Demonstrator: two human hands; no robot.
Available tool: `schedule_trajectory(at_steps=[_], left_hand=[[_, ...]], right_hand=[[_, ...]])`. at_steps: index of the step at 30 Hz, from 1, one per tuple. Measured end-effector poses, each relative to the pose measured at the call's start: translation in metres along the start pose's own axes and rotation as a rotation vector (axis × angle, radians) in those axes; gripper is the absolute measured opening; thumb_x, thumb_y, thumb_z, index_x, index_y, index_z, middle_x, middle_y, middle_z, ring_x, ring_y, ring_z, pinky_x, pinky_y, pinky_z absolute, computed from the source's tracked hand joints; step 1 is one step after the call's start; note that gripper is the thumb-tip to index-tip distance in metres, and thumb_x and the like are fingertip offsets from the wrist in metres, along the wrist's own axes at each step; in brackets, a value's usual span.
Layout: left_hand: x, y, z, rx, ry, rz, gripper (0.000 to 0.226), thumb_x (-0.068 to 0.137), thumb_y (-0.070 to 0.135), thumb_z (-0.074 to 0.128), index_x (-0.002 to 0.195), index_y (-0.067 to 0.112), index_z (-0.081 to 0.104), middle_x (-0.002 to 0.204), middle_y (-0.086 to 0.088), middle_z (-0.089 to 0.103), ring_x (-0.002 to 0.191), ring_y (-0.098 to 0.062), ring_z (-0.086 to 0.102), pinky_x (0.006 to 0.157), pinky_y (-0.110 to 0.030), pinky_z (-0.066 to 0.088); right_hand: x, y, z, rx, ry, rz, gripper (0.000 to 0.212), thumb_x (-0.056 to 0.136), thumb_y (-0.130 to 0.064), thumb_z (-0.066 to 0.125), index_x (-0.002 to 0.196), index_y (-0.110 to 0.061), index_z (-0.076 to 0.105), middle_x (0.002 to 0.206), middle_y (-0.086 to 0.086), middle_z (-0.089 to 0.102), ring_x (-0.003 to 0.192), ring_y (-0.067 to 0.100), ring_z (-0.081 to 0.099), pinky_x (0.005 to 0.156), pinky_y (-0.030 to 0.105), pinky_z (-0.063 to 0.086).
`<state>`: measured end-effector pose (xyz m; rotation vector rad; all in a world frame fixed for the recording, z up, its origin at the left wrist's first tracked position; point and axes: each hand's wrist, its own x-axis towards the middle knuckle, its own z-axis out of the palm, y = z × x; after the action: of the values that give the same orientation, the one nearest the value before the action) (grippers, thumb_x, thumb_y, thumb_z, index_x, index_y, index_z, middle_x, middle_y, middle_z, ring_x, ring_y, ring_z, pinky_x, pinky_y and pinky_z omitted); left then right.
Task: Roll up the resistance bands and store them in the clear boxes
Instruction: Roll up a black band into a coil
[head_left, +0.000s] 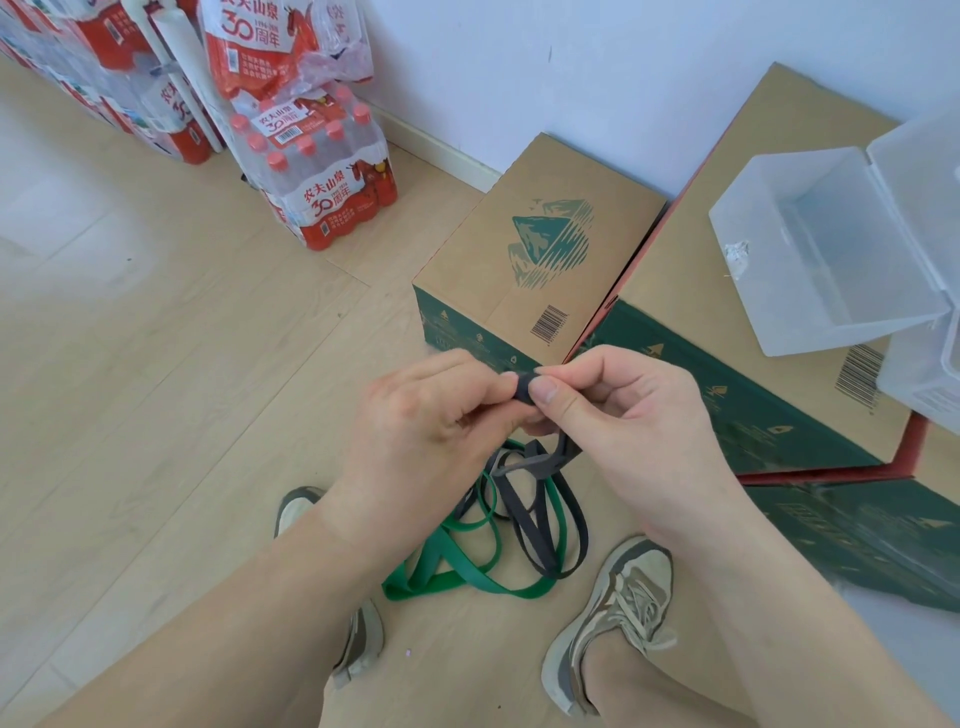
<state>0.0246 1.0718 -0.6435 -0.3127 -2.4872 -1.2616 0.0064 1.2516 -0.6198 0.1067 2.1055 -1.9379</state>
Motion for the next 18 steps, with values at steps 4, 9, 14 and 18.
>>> schedule_trajectory(at_steps=[4,9,14,18], left_hand=[[0.0,0.002,0.0,-0.019,0.046,-0.022,0.012,0.087,0.017,0.083,0.084,0.007,0.078,0.074,-0.002,0.073,0.067,-0.019,0.071,0.059,-0.038,0.058],[-0.002,0.007,0.005,-0.046,-0.01,-0.043,0.01,0.09,0.009,0.079,0.099,0.008,0.08,0.085,0.002,0.077,0.078,-0.011,0.073,0.069,-0.034,0.06],[-0.004,0.001,0.009,-0.017,-0.142,-0.015,0.015,0.1,0.006,0.064,0.11,0.005,0.075,0.089,-0.001,0.072,0.081,-0.017,0.068,0.073,-0.034,0.055],[-0.004,-0.001,0.005,0.005,-0.103,-0.004,0.009,0.098,0.01,0.069,0.1,0.007,0.077,0.086,0.001,0.073,0.08,-0.013,0.068,0.073,-0.031,0.055]], right_hand=[[0.0,0.001,0.003,0.034,-0.024,0.051,0.007,0.096,-0.009,0.071,0.09,-0.008,0.075,0.079,0.009,0.079,0.075,0.021,0.077,0.067,0.04,0.066],[0.005,0.005,0.004,0.007,0.053,-0.013,0.008,0.096,-0.004,0.069,0.09,0.0,0.072,0.081,0.016,0.076,0.073,0.018,0.073,0.074,0.033,0.064],[0.008,0.01,0.005,-0.053,0.115,-0.052,0.006,0.094,-0.002,0.072,0.088,0.001,0.071,0.082,0.014,0.077,0.075,0.02,0.076,0.076,0.033,0.065],[0.006,0.011,0.007,-0.115,0.075,-0.052,0.008,0.095,-0.004,0.072,0.087,-0.002,0.071,0.078,0.009,0.077,0.071,0.016,0.076,0.073,0.03,0.064]])
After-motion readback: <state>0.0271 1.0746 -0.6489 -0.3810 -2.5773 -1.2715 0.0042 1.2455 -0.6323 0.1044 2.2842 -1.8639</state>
